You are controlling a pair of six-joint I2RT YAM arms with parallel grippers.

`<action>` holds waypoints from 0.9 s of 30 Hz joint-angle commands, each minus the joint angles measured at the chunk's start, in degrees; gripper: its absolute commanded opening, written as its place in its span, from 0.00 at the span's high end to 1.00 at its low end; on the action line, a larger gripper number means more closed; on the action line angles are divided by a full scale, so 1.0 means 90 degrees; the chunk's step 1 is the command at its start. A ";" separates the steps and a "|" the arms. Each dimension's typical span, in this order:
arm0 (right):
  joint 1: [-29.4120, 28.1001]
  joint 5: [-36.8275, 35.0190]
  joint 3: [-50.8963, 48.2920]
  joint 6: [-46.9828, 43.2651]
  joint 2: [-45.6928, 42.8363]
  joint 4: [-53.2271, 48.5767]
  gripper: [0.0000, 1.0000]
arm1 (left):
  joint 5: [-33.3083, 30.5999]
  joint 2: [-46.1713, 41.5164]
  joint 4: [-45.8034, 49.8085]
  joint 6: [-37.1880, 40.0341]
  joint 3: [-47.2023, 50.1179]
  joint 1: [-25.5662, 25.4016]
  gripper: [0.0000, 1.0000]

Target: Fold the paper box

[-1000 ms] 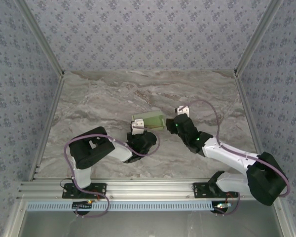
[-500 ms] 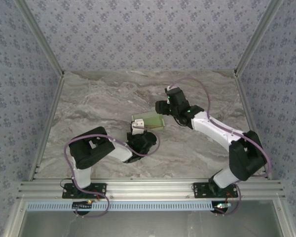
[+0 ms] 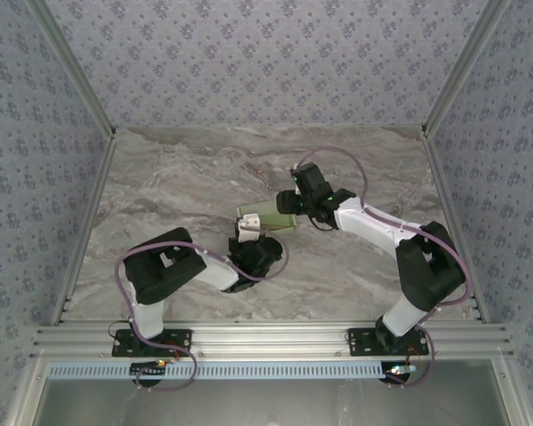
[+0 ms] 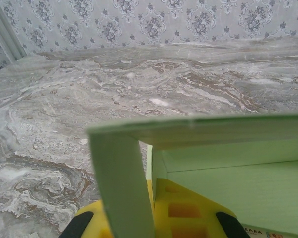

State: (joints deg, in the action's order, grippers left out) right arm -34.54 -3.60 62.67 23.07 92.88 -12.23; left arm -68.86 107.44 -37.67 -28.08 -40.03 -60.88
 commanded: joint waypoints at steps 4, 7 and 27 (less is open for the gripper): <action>-0.0057 -0.0059 -0.0148 0.0042 0.0164 -0.0105 0.37 | 0.0156 -0.0239 0.0804 0.0038 0.0055 -0.0071 0.90; -0.0073 -0.0091 -0.0146 0.0043 0.0196 -0.0106 0.38 | 0.0182 -0.0375 0.0844 0.0016 0.0106 -0.0091 0.84; -0.0154 -0.0191 0.0047 0.0005 0.0467 -0.0143 0.38 | 0.1216 -0.1742 0.2217 -0.0573 0.0637 -0.0188 0.48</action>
State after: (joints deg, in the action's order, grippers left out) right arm -35.57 -4.27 61.78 23.05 95.94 -12.10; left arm -60.95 94.76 -22.28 -31.29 -35.70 -62.06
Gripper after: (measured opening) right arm 0.621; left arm 0.512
